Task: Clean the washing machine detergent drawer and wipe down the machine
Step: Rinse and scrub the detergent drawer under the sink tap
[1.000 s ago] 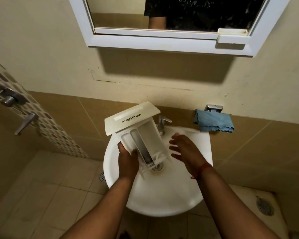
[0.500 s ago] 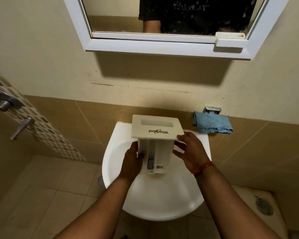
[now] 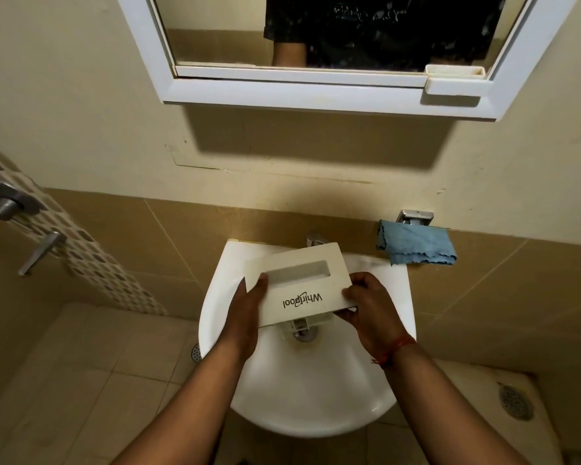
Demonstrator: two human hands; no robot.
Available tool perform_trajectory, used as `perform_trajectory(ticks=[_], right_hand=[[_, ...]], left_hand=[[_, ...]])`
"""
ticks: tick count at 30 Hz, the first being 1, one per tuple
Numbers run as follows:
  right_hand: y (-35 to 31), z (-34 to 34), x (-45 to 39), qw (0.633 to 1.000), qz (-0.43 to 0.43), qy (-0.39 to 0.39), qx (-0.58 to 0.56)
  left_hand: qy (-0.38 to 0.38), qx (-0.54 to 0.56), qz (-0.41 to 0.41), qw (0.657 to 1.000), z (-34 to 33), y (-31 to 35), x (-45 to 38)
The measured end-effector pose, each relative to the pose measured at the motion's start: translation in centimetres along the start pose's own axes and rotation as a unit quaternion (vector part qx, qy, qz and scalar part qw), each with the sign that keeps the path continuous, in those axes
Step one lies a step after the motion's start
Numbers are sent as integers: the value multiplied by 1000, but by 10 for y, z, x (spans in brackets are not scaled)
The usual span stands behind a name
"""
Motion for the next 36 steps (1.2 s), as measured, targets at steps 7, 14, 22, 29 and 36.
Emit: perform_trajectory(ticks=[7,14,22,29,36], right_hand=[[-24,8,-27,971,64,52,226],[-46,-49,-72,909,143,-52,389],[-47,-75,-92,828,149,-52,539],[-46,-86,-79,790,139,-108,587],[-63,-63,-31,782,313,-27,538]], left_hand=[[-20,-27,7,999,6,-4,-2],[-29,-104,-20,994,15,-6,-6],[-20,-119,-13,993,24,-9,-8],[-32,-120,-22,992,26,-12,-13],[-60,-108,-20,992,19,-16,-16]])
Point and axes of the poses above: each hand's wrist, its own x-axis away from the middle knuckle, its own z-axis out of the back of the hand, y = z × x, the point moved 5 cm from there along -x, towards the middle knuckle, and after that the axes turned 10 degrees about y, right-handed, at the moved point
